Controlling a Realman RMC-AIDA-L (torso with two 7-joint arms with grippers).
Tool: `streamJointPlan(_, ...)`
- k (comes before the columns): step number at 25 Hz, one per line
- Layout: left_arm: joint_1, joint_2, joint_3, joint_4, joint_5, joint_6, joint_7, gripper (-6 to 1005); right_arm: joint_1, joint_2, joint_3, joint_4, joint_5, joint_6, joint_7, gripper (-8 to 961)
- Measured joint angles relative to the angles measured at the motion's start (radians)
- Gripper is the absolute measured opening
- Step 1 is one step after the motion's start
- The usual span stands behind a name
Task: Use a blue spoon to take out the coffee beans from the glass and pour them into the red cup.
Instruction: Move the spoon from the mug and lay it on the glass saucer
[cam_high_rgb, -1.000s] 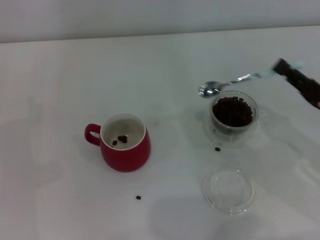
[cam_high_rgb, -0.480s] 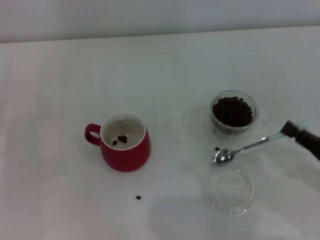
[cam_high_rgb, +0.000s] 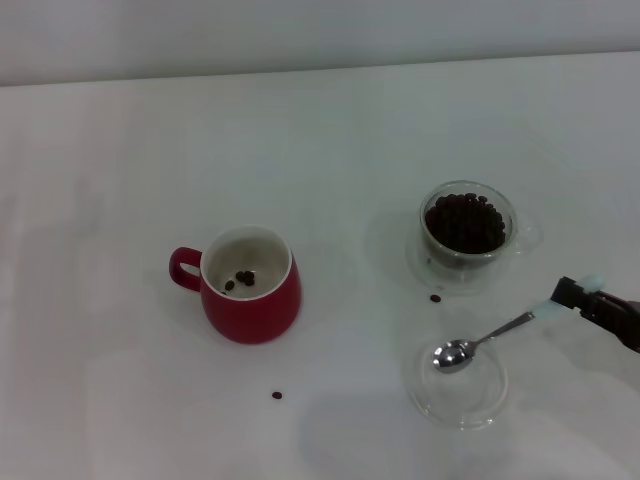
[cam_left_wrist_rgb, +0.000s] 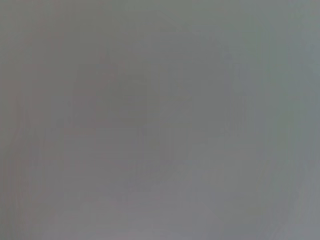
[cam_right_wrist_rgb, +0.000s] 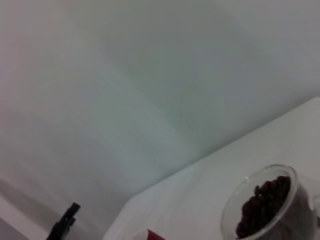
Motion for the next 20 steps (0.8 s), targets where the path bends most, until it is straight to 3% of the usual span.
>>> streamJointPlan(20, 0.006, -0.002, 0.006, 0.006, 0.000, 0.001, -0.002, 775, 0.005, 0.009, -0.014, 0.013, -0.051, 0.064, 0.003, 233)
